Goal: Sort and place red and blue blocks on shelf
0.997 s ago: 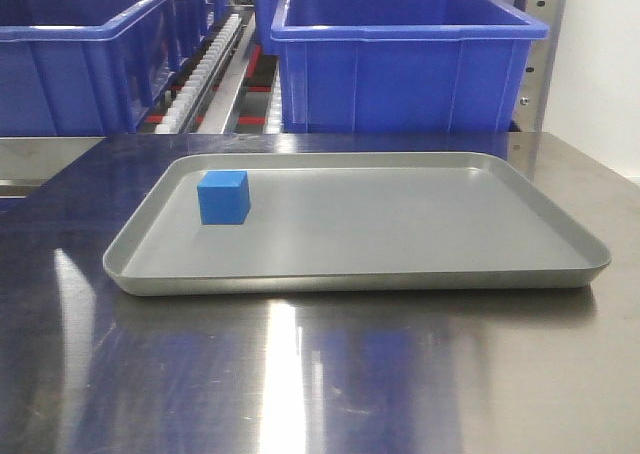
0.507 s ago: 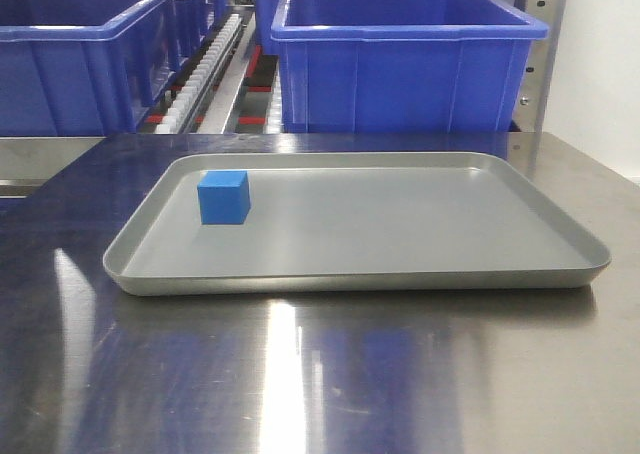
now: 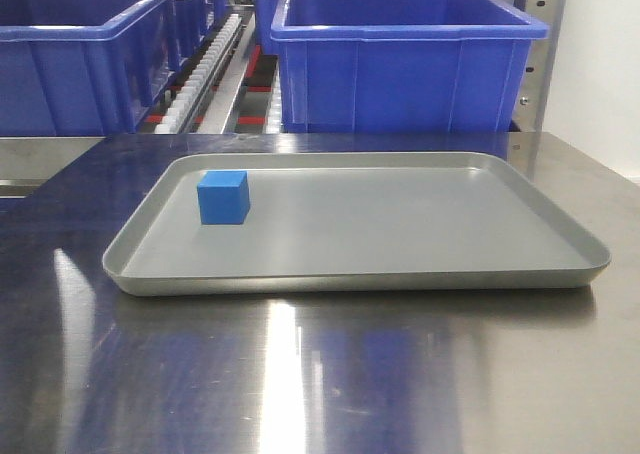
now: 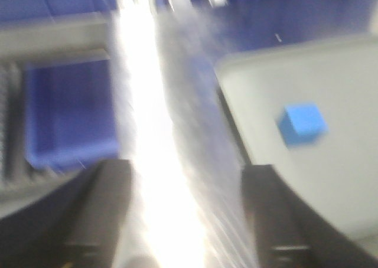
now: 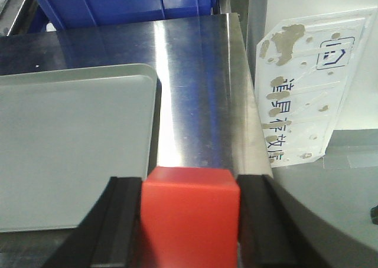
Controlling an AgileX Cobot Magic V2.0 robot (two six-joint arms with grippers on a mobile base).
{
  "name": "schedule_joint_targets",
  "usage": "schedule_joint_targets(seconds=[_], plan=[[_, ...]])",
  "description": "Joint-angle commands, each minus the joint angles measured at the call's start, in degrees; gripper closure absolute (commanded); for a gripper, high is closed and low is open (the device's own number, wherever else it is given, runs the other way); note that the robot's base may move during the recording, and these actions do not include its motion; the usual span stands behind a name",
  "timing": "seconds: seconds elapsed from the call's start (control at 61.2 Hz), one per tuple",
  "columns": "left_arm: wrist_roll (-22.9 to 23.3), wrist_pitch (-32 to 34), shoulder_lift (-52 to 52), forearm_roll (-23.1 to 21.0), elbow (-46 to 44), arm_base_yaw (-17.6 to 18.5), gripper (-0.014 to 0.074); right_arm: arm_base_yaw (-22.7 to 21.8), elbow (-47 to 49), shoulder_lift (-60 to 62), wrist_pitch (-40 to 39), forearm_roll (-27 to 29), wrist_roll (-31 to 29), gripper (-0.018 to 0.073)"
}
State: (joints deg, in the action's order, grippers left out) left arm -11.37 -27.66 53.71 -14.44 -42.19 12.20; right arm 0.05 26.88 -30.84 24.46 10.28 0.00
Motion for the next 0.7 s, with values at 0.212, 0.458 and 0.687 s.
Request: schedule_joint_targets(seconds=[0.212, 0.458, 0.687], plan=[[0.4, -7.0, 5.4, -4.6, -7.0, 0.4, 0.0094, -0.3, 1.7, 0.0, -4.5, 0.4, -0.4, 0.0501], [0.4, -12.4, 14.2, -8.1, -16.0, 1.0, 0.0094, -0.3, 1.7, 0.0, -4.5, 0.4, -0.4, 0.0501], [1.0, -12.7, 23.2, -8.1, -22.8, 6.4, 0.0094, -0.3, 1.7, 0.0, -4.5, 0.4, -0.4, 0.0501]])
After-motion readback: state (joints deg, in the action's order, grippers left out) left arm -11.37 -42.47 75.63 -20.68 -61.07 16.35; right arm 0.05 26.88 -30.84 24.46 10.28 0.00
